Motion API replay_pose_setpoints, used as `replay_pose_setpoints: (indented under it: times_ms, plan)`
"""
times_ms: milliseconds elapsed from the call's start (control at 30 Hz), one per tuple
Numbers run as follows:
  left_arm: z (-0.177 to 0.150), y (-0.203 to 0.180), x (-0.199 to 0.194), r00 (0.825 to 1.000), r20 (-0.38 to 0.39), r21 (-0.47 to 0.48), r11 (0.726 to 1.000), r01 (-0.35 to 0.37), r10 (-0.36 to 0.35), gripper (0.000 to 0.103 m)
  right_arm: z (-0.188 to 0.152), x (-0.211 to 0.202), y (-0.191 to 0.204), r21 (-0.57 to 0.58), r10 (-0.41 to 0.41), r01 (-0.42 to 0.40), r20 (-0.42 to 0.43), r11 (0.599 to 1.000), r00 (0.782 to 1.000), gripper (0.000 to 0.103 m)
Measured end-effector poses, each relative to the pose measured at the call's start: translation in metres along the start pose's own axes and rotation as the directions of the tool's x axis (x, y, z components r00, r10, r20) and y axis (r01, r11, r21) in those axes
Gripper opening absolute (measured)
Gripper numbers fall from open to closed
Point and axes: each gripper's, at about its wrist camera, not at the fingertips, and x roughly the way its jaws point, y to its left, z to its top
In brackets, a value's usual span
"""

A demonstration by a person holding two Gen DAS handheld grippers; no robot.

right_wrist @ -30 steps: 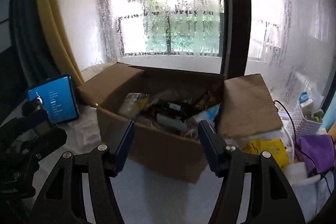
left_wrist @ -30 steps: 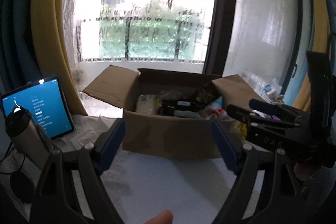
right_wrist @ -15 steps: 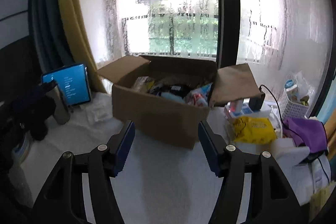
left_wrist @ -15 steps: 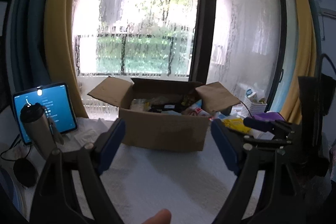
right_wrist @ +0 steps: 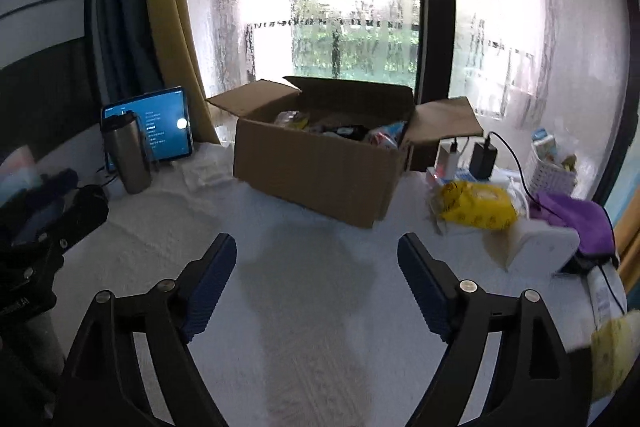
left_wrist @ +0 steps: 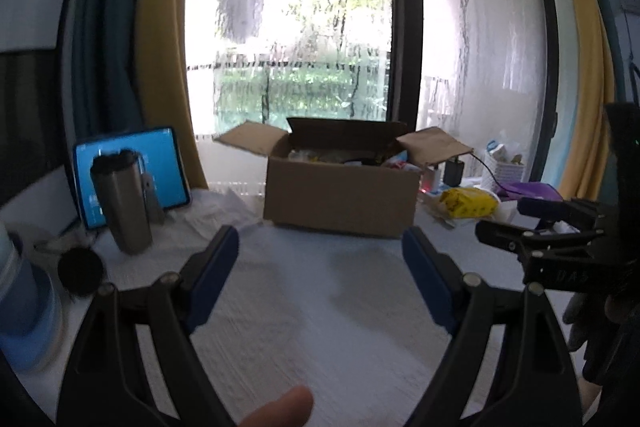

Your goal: Organize snacks

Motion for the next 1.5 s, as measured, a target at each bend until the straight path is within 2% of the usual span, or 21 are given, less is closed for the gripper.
replay_pose_setpoints:
  times_ms: [167,300,367,567,733,867,1100,1500]
  plan:
    - [-0.013,0.002,-0.020,1.000,0.019,-0.024,1.000,-0.008,0.009,0.085,-0.017,-0.027,-0.001,0.036,-0.008,0.007,0.044,0.999,0.999,0.087]
    - [-0.015,0.003,-0.038,0.998,0.065,-0.043,0.999,-0.006,0.008,0.085,-0.027,-0.048,-0.006,0.061,-0.058,0.053,0.085,0.997,0.995,0.087]
    - [-0.014,-0.001,-0.047,0.995,0.101,-0.023,1.000,-0.001,0.003,0.085,-0.029,-0.055,-0.008,0.058,-0.085,0.080,0.102,0.995,0.991,0.087]
    - [-0.004,-0.018,-0.066,0.983,0.183,0.048,0.999,-0.021,0.012,0.085,-0.032,-0.089,-0.016,0.101,-0.142,0.124,0.194,0.987,0.971,0.087]
    - [0.011,-0.026,-0.073,0.979,0.201,0.019,1.000,0.014,-0.017,0.085,-0.029,-0.111,-0.017,0.118,-0.174,0.147,0.270,0.982,0.947,0.087]
    - [0.019,-0.034,-0.078,0.964,0.259,0.058,0.996,-0.072,0.054,0.085,-0.026,-0.117,-0.017,0.120,-0.184,0.155,0.291,0.981,0.939,0.087]
    - [0.021,-0.029,-0.089,0.961,0.277,0.043,0.999,-0.008,-0.004,0.085,-0.028,-0.125,-0.014,0.121,-0.191,0.162,0.296,0.979,0.936,0.087]
    - [0.019,-0.030,-0.110,0.951,0.307,0.045,0.999,0.013,-0.027,0.085,-0.028,-0.137,-0.004,0.106,-0.182,0.156,0.314,0.982,0.932,0.087]
